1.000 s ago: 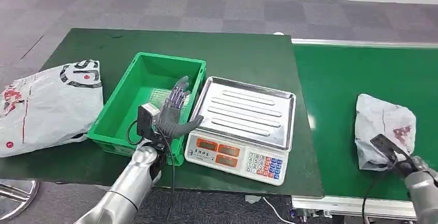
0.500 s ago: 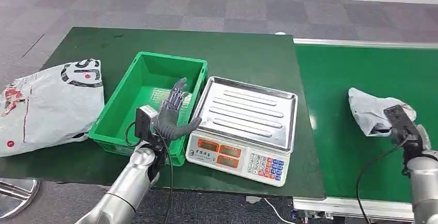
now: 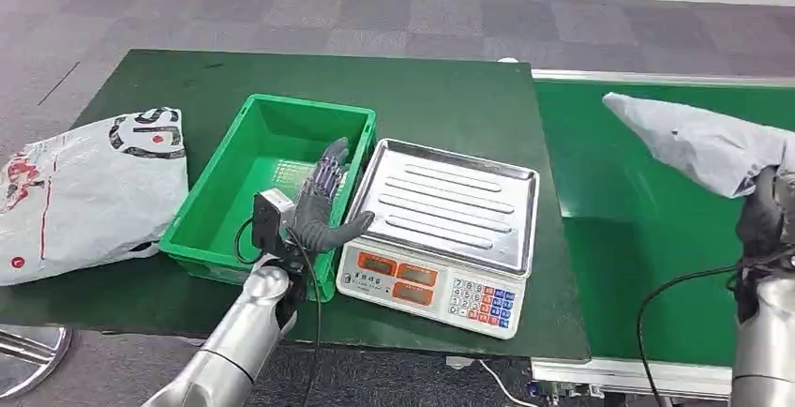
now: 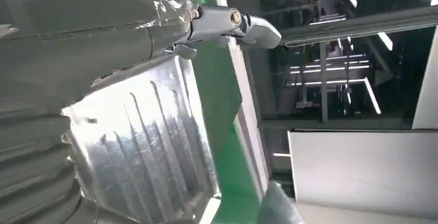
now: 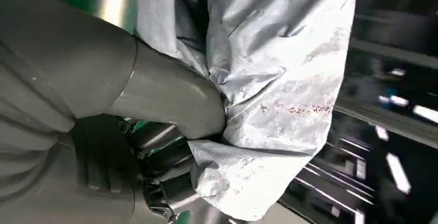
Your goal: Moved the parcel from conveyor to table for the left to box.
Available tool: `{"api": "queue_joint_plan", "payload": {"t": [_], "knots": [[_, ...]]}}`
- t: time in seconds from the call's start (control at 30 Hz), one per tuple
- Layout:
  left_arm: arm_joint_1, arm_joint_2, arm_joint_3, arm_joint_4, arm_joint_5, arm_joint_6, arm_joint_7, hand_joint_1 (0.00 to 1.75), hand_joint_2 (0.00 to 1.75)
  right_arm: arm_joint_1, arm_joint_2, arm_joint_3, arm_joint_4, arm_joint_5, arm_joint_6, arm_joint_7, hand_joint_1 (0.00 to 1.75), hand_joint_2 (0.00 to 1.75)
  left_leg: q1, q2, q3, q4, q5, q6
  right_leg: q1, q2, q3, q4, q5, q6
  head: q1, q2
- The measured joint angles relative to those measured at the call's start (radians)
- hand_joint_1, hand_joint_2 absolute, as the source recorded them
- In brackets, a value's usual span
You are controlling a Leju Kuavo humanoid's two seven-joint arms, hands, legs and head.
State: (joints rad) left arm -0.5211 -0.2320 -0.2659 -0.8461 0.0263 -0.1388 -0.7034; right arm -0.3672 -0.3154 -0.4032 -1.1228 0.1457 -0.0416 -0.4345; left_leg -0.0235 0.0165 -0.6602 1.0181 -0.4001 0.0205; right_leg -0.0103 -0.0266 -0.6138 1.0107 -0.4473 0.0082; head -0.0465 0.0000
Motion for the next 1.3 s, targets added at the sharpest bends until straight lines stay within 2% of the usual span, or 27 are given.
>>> {"api": "queue_joint_plan", "payload": {"t": [0.13, 0.3, 0.4, 0.53, 0.6, 0.77, 0.97, 1.13, 1.17, 1.3], "knots": [[0.001, -0.010, -0.002, -0.024, -0.006, 0.075, 0.000, 0.00, 1.75, -0.009, 0.040, 0.069, -0.077, 0.019, -0.036, -0.041, 1.75, 1.75, 0.000, 0.000, -0.001, 0.000, 0.000, 0.000, 0.001, 0.001, 0.000, 0.001, 0.000, 0.000, 0.000, 0.000], [0.019, -0.014, -0.002, -0.136, -0.004, 0.235, 0.000, 0.00, 1.75, -0.070, 0.117, 0.327, -0.090, 0.048, 0.015, 0.038, 1.75, 1.75, 0.001, 0.007, 0.000, 0.000, 0.001, -0.002, 0.002, 0.007, -0.002, 0.001, 0.001, -0.002, 0.000, 0.000], [0.027, -0.016, -0.002, -0.170, 0.008, 0.251, 0.000, 0.00, 1.75, -0.101, 0.149, 0.492, -0.052, 0.058, 0.051, 0.082, 1.75, 1.75, 0.003, 0.003, 0.000, 0.000, 0.002, -0.004, 0.003, 0.004, -0.003, 0.001, 0.001, -0.002, 0.000, 0.000], [0.036, -0.015, -0.002, -0.191, 0.016, 0.253, 0.000, 0.00, 1.75, -0.117, 0.169, 0.573, -0.028, 0.061, 0.065, 0.093, 1.75, 1.75, 0.003, -0.006, -0.003, -0.001, 0.004, -0.005, 0.003, -0.005, -0.002, 0.002, 0.000, -0.004, 0.000, 0.000], [0.036, -0.014, -0.002, -0.193, 0.017, 0.256, 0.000, 0.00, 1.75, -0.140, 0.173, 0.628, 0.007, 0.061, 0.118, 0.117, 1.75, 1.75, 0.003, -0.004, -0.003, -0.001, 0.003, -0.005, 0.003, -0.004, -0.002, 0.002, 0.000, -0.004, 0.000, 0.000], [0.036, -0.014, -0.001, -0.192, 0.031, 0.256, 0.000, 0.00, 1.75, -0.147, 0.178, 0.770, 0.109, -0.005, 0.351, 0.181, 1.75, 1.75, 0.003, -0.006, -0.003, 0.000, 0.003, -0.005, 0.003, -0.005, -0.003, 0.002, -0.001, -0.004, 0.000, 0.000], [0.036, -0.014, 0.002, -0.180, 0.035, 0.239, 0.000, 0.00, 1.75, -0.169, 0.174, 0.889, 0.215, -0.022, 0.463, 0.222, 1.75, 1.75, 0.003, -0.003, -0.002, 0.000, 0.003, -0.006, 0.003, -0.003, -0.003, 0.002, -0.001, -0.004, 0.000, 0.000], [0.036, -0.014, 0.003, -0.173, 0.035, 0.232, 0.000, 0.00, 1.75, -0.208, 0.159, 0.934, 0.251, -0.023, 0.492, 0.243, 1.75, 1.75, 0.003, -0.002, 0.000, 0.000, 0.003, -0.005, 0.003, -0.001, -0.002, 0.001, -0.001, -0.004, 0.000, 0.000], [0.036, -0.014, 0.003, -0.172, 0.035, 0.231, 0.000, 0.00, 1.75, -0.212, 0.158, 0.939, 0.256, -0.023, 0.493, 0.243, 0.00, 1.75, 0.003, -0.002, 0.000, 0.000, 0.003, -0.005, 0.003, -0.001, -0.002, 0.001, -0.001, -0.004, 0.000, 0.000], [0.035, -0.014, 0.008, -0.168, 0.035, 0.232, 0.000, 0.00, 1.75, -0.233, 0.141, 0.964, 0.268, -0.024, 0.476, 0.257, 0.00, 1.75, 0.003, -0.001, 0.002, 0.000, 0.003, -0.005, 0.003, -0.001, 0.000, 0.001, -0.001, -0.004, 0.000, 0.000]]}}
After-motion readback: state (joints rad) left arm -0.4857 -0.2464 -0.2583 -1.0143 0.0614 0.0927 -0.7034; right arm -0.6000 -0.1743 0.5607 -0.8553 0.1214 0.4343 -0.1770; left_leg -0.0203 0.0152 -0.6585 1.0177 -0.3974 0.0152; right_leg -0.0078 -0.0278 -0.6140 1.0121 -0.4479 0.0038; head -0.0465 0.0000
